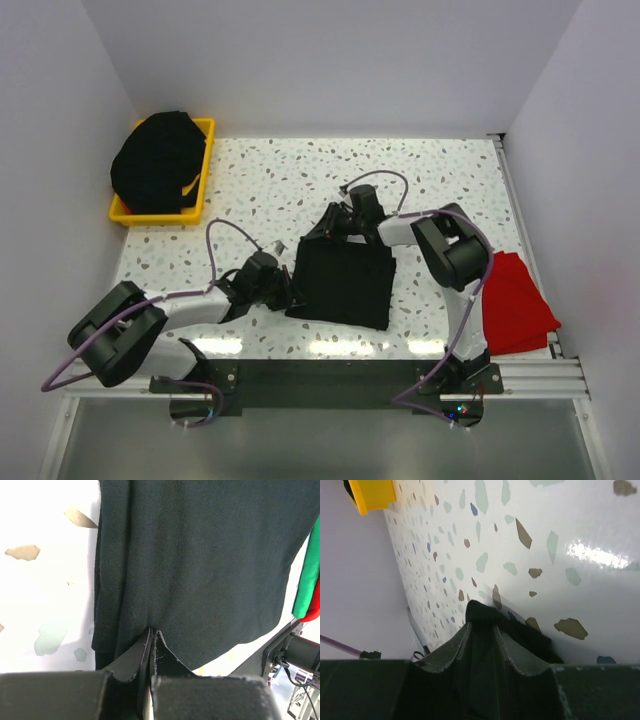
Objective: Fold and stack the t-shirts
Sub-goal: Fold the tshirt
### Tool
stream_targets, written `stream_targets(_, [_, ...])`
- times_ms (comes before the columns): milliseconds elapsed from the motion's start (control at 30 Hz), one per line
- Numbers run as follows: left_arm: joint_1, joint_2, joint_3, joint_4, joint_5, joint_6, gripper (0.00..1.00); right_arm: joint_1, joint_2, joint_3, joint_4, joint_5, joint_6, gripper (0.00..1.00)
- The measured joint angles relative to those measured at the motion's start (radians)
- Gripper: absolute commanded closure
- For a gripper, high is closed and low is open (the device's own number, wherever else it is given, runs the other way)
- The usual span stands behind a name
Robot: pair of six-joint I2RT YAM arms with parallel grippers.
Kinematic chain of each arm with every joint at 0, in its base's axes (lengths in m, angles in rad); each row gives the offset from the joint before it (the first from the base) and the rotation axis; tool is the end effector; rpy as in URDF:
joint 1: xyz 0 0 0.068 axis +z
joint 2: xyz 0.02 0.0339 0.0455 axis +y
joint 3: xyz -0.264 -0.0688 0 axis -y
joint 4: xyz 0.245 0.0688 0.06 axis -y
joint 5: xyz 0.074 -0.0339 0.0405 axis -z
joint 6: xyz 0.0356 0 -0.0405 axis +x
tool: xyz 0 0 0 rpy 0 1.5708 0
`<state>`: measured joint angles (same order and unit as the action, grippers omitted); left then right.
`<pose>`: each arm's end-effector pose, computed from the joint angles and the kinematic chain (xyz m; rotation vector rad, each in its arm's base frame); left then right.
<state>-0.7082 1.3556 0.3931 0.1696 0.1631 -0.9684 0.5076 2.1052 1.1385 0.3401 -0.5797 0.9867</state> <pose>0.1705 -0.1536 0.1269 -0.2493 2.5719 -0.9281 0.3637 0.2246 0.1123 0.2194 2.4751 1.3898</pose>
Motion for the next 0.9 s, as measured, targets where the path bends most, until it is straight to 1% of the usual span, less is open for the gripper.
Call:
stream_targets(167, [-0.002, -0.008, 0.005, -0.016, -0.004, 0.003, 1.0, -0.011, 0.011, 0.047, -0.013, 0.012, -0.004, 0.68])
stream_targets(233, [-0.006, -0.017, 0.02, -0.056, -0.01, 0.011, 1.0, -0.027, 0.015, 0.069, -0.017, 0.008, -0.012, 0.64])
stream_targets(333, [-0.008, -0.034, 0.055, -0.141, -0.021, 0.03, 1.0, -0.067, 0.005, 0.095, -0.047, 0.002, -0.043, 0.62])
stream_targets(433, [-0.008, -0.037, 0.126, -0.219, -0.031, 0.056, 1.0, -0.121, -0.054, 0.097, -0.122, 0.005, -0.087, 0.61])
stream_targets(500, [-0.008, -0.037, 0.187, -0.24, -0.032, 0.073, 1.0, -0.156, -0.126, 0.079, -0.159, 0.01, -0.11, 0.61])
stream_targets(567, [-0.009, -0.027, 0.247, -0.235, -0.018, 0.085, 1.0, -0.191, -0.223, 0.018, -0.157, 0.007, -0.121, 0.61])
stream_targets(700, [-0.034, 0.032, 0.325, -0.195, 0.023, 0.099, 1.0, -0.246, -0.391, -0.169, -0.098, -0.016, -0.115, 0.61])
stream_targets(767, [-0.065, 0.078, 0.345, -0.17, 0.047, 0.101, 1.0, -0.253, -0.436, -0.264, -0.085, -0.016, -0.116, 0.62])
stream_targets(900, [-0.135, 0.182, 0.37, -0.126, 0.103, 0.117, 1.0, -0.262, -0.468, -0.414, -0.092, -0.01, -0.121, 0.63])
